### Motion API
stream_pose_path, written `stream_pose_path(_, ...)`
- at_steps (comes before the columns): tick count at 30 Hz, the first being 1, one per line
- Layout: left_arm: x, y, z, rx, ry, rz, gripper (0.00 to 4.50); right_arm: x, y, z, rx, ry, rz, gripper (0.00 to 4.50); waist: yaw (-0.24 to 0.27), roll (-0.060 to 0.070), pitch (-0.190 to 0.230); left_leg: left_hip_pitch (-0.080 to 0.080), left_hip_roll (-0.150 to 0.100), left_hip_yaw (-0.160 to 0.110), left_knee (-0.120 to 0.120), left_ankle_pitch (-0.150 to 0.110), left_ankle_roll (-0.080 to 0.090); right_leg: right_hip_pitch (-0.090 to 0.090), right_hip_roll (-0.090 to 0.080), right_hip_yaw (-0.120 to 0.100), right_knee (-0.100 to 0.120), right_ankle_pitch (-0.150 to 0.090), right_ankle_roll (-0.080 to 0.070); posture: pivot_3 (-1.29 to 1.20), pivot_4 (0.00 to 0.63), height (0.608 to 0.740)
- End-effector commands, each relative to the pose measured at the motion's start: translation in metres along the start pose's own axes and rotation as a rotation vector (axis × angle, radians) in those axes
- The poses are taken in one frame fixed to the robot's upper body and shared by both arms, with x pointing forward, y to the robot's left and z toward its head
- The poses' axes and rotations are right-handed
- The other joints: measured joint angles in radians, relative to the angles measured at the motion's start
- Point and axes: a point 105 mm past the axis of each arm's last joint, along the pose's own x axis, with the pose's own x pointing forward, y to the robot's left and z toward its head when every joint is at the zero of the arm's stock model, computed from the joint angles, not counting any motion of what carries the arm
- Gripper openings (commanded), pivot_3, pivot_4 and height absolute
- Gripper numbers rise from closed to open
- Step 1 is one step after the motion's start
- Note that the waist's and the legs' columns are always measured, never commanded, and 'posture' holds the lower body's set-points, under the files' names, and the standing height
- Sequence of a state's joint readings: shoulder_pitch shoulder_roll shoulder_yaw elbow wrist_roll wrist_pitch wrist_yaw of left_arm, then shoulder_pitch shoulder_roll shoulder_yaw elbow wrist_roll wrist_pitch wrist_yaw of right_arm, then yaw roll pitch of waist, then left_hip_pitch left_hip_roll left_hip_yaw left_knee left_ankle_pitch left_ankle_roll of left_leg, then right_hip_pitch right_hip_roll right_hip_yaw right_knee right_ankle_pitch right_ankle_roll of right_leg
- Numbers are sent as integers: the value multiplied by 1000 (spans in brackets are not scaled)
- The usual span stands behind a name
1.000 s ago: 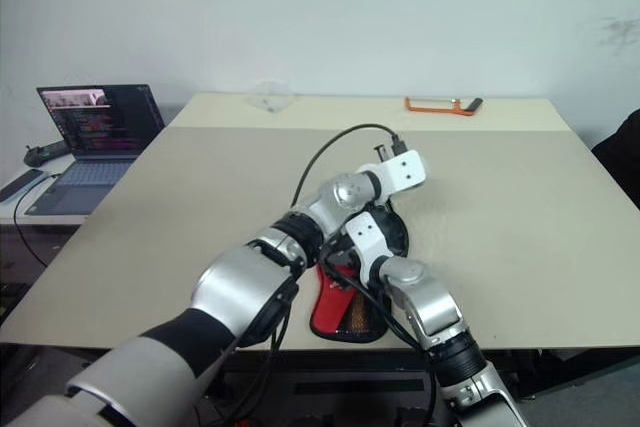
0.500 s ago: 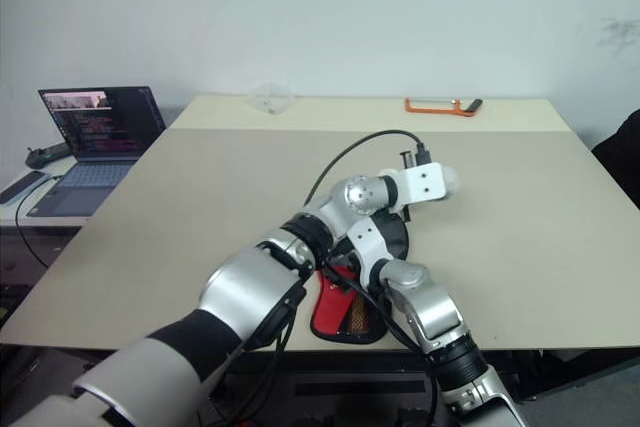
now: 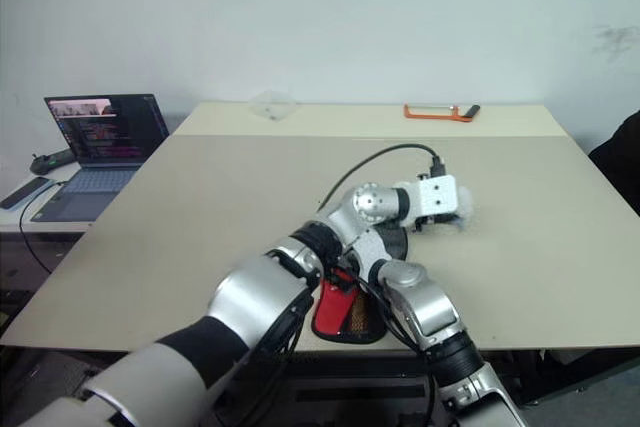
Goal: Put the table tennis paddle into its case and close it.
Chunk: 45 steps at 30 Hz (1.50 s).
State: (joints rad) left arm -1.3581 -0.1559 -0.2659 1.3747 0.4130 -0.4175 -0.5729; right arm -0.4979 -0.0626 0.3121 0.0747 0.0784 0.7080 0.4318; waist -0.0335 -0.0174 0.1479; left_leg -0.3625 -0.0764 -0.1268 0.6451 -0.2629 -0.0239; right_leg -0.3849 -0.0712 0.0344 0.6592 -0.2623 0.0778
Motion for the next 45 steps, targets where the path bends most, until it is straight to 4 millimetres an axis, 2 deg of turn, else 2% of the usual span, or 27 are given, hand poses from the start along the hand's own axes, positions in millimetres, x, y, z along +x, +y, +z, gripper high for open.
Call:
stream_pose_path(1, 5, 1, 14, -20, -51, 31, 3928, 4, 1, -42, 76, 151, 3, 4500, 0, 0, 0, 0, 0, 0, 0, 0, 0, 0, 0, 0, 0, 0, 0, 0, 150, 740)
stream_pose_path(2, 4, 3, 11, -14, -41, 38, 4277, 4, 0, -41, 76, 151, 2, 4500, 0, 0, 0, 0, 0, 0, 0, 0, 0, 0, 0, 0, 0, 0, 0, 0, 150, 740)
stream_pose_path(4, 2, 7, 7, -6, -25, 64, 4277, 4, 0, -41, 77, 150, 1, 4500, -1, 0, 0, 0, 0, 0, 0, 0, 0, 0, 0, 0, 0, 0, 0, 0, 150, 740)
stream_pose_path(6, -3, 20, 6, -14, -24, 134, 4277, 5, -1, -41, 78, 148, 0, 4500, -1, 0, 0, 0, 0, 0, 0, 0, 0, 0, 0, 0, 0, 0, 0, 0, 150, 740)
stream_pose_path(11, -21, 66, 12, -91, -52, 359, 4277, 5, -2, -39, 79, 143, 1, 4500, -4, -1, 0, 0, 0, 0, 0, 0, 0, -1, 0, 0, 1, 0, 0, 0, 150, 740)
stream_pose_path(16, -53, 118, 21, -258, -128, 585, 4277, 5, -4, -37, 81, 138, 1, 4500, -8, -1, 1, -1, 0, 0, 0, 0, 0, -2, 0, 0, 1, 0, 0, 0, 150, 740)
stream_pose_path(20, -84, 149, 15, -288, -134, 725, 4277, 5, -5, -36, 82, 137, 3, 4500, -9, -1, 1, -1, 0, 0, 0, 0, 0, -2, 0, 0, 1, 0, 0, 0, 150, 740)
stream_pose_path(24, -105, 163, 3, -285, -119, 819, 4277, 5, -6, -35, 83, 138, 5, 4500, -9, -1, 1, -1, 0, 0, 0, 0, -1, -2, 0, 0, 1, 0, 0, 0, 150, 740)
stream_pose_path(28, -125, 166, -15, -293, -115, 898, 4277, 5, -6, -35, 79, 138, 11, 4500, -8, -1, 1, -1, 0, -1, 0, 0, -1, -2, 0, 0, 0, 0, 0, 0, 150, 740)
stream_pose_path(32, -155, 178, -28, -299, -122, 1015, 4277, 3, -7, -30, 72, 119, 11, 4500, -8, -2, 1, -1, 0, -1, -1, 0, -1, -3, 0, 1, 1, 0, 0, 0, 150, 740)
stream_pose_path(35, -190, 189, -45, -315, -97, 1112, 4277, -3, -9, -18, 62, 80, 17, 4500, -9, -2, 3, -1, 0, -1, -1, 0, -1, -4, 0, 1, 1, 0, 0, 0, 150, 740)
stream_pose_path(37, -220, 194, -61, -327, -69, 1184, 4277, -10, -8, -6, 63, 37, 32, 4500, -11, -2, 3, -2, 0, -1, -1, 0, -1, -4, 0, 1, 1, 0, 0, 0, 150, 740)
stream_pose_path(40, -257, 194, -80, -318, -28, 1253, 4277, -22, -6, 11, 77, -23, 44, 4500, -11, -2, 4, -2, 0, -1, -1, 0, -1, -5, 0, 1, 0, 0, 0, 0, 150, 740)
stream_pose_path(42, -272, 188, -94, -337, -4, 1268, 4277, -30, -5, 22, 86, -58, 50, 4500, -8, -4, 6, -3, 0, -1, -1, -1, -2, -6, 0, 1, -1, 3, -5, 0, 150, 740)
stream_pose_path(45, -281, 179, -109, -368, 18, 1259, 4277, -39, -1, 32, 86, -91, 61, 4500, 0, -5, 6, -11, 0, -2, 0, 0, -2, -14, 0, 1, 0, 3, -6, 0, 150, 740)
